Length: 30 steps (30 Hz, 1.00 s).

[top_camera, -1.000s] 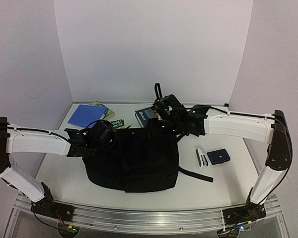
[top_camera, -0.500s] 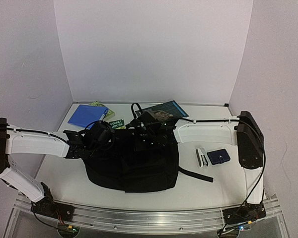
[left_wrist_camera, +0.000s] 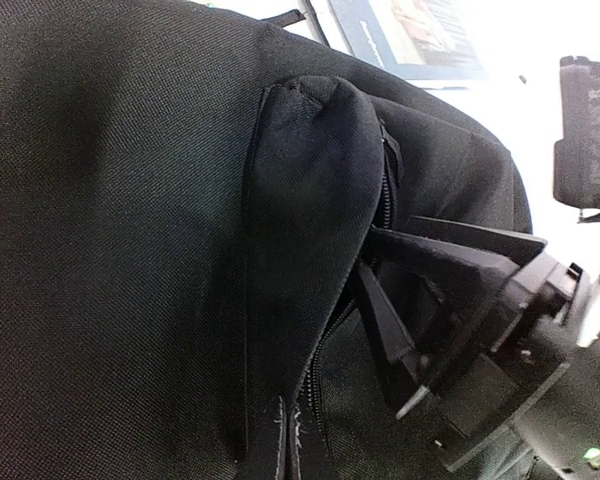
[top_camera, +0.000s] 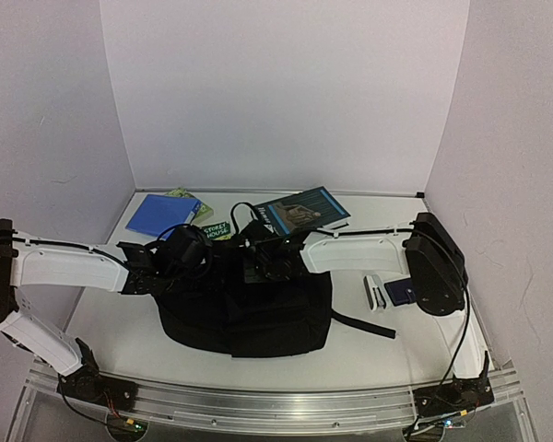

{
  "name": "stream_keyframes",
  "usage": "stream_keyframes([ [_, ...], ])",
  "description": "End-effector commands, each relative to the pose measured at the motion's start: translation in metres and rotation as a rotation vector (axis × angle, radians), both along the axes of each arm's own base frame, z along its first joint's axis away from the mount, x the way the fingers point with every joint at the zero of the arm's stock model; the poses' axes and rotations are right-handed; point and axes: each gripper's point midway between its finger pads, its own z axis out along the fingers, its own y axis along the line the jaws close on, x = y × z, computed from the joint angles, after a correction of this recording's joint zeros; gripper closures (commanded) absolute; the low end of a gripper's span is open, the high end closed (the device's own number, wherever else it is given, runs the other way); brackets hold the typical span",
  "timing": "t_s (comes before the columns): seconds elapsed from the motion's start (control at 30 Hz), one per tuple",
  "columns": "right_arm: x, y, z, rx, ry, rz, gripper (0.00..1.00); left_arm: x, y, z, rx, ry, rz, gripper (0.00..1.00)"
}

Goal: Pack the student bag
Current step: Adjust the student bag at the center of the board.

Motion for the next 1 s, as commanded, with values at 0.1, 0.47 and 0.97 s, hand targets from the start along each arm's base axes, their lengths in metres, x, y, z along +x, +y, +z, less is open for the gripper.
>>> stream_keyframes([
  [0.1, 0.013, 0.0, 0.04, 0.039, -0.086, -0.055, 0.83, 0.007, 0.011, 0.015, -0.038, -0.037, 0.061, 1.0],
  [0.47, -0.002, -0.008, 0.113, 0.294, 0.079, 0.145, 1.0, 0.014, 0.023, -0.006, 0.071, -0.034, 0.094, 1.0],
  [0.97, -0.015, -0.01, 0.131, 0.4, 0.159, 0.264, 1.0, 0.027, 0.024, -0.056, 0.165, 0.059, 0.157, 1.0],
])
